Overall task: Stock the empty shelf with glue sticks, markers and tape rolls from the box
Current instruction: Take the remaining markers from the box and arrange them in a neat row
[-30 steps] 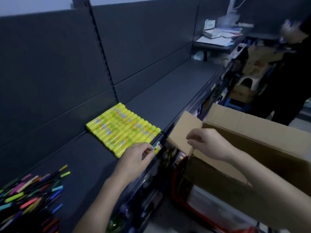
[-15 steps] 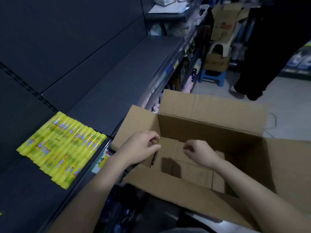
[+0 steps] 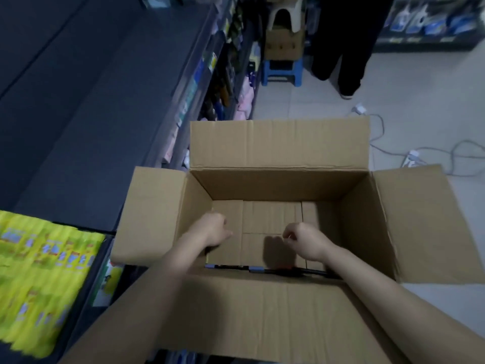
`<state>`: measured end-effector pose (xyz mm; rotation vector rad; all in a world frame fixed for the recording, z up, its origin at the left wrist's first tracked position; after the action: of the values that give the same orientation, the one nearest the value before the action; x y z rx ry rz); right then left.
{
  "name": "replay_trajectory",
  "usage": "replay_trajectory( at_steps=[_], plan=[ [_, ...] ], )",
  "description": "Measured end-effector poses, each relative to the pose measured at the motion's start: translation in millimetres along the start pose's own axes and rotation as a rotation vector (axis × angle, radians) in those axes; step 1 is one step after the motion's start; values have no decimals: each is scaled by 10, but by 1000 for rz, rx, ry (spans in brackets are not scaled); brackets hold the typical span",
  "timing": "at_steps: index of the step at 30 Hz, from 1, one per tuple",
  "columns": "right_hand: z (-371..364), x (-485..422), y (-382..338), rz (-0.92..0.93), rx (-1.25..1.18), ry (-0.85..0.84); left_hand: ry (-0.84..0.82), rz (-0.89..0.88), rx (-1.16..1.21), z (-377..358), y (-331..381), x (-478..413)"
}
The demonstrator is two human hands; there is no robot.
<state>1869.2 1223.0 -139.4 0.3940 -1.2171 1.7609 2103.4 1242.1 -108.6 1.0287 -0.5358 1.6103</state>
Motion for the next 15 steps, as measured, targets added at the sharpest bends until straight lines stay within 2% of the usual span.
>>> replay_trajectory(
  at_steps=[6, 12, 15],
  plan=[
    [28, -29, 321, -140, 21, -72, -63, 112, 195, -184, -194, -490],
    [-68, -121, 503, -221, 19, -136, -38, 182, 560, -305, -193, -747],
    [-72, -153, 502, -221, 1, -141, 44, 251, 600, -328, -200, -849]
  ],
)
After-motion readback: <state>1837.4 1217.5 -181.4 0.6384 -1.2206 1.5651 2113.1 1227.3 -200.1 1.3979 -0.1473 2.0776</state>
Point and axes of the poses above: each hand's wrist, its own x-axis away from the middle knuckle, its own z-axis out of the back of the hand, y = z × x, the point moved 2 cm from there along -x, towards the middle knuckle, and after that the axes turned 13 degrees about -y, right-handed, at the moved point
